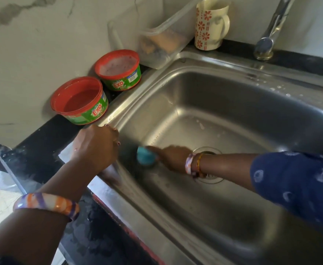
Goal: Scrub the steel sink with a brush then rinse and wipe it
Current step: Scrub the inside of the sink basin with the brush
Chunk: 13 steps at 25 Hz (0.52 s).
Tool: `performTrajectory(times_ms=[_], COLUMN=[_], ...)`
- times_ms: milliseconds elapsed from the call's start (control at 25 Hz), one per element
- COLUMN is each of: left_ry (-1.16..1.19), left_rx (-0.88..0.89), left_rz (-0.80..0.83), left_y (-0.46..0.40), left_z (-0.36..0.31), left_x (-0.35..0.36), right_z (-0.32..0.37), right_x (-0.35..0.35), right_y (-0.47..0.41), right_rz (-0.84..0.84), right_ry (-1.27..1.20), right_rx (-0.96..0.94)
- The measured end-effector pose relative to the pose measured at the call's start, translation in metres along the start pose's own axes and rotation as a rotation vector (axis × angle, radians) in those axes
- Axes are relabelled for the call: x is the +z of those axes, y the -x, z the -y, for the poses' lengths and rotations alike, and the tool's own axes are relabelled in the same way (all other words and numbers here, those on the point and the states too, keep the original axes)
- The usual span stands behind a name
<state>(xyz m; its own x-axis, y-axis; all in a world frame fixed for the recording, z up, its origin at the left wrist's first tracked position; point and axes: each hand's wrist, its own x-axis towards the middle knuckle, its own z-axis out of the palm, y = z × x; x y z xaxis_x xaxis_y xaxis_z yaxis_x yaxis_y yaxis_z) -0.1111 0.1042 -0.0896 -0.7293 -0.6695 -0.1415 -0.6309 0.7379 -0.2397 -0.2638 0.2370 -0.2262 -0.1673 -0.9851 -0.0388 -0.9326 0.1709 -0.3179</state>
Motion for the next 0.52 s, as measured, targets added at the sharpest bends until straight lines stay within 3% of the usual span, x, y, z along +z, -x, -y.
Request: performTrajectory(times_ms=[40,120,160,200,280,320,360,400,520], left_ry=[-0.004,-0.038,-0.062,-0.078,-0.080,-0.075,-0.068,-0.058,-0.066], left_rx=[0.000,-0.001,0.001,0.006,0.011,0.012,0.013,0.010,0.007], left_rz=[-0.010,-0.024,-0.022,-0.017,-0.017,-0.024,-0.034,-0.043,-0.056], left_y=[0.000,-0.002,-0.003,-0.004,-0.006,-0.006,-0.006,-0.006,-0.007], left_z=[0.000,-0.001,-0.001,-0.003,-0.003,-0.002,-0.001,0.000,0.000], left_x=[0.001,0.004,0.005,0.005,0.006,0.006,0.007,0.009,0.014], right_z=[-0.011,-0.058,-0.065,-0.064,-0.021,0.002,0.004,-0.012,-0.062], right_x=[-0.010,-0.040,-0.043,-0.042,-0.012,-0.005,-0.010,-0.012,-0.036], right_y=[-0.018,-0.034,-0.037,-0.034,-0.023,-0.017,-0.013,-0.018,-0.026], right_rz=[0.043,-0.113,-0.126,-0.108,-0.002,0.116,0.101,0.043,-0.058], right_ry=[0.049,0.039,-0.028,-0.037,-0.141,-0.038,0.016,0.062,-0.008], right_rx=[0.104,0.527,0.606,0.533,0.123,-0.055,-0.102,-0.046,0.567])
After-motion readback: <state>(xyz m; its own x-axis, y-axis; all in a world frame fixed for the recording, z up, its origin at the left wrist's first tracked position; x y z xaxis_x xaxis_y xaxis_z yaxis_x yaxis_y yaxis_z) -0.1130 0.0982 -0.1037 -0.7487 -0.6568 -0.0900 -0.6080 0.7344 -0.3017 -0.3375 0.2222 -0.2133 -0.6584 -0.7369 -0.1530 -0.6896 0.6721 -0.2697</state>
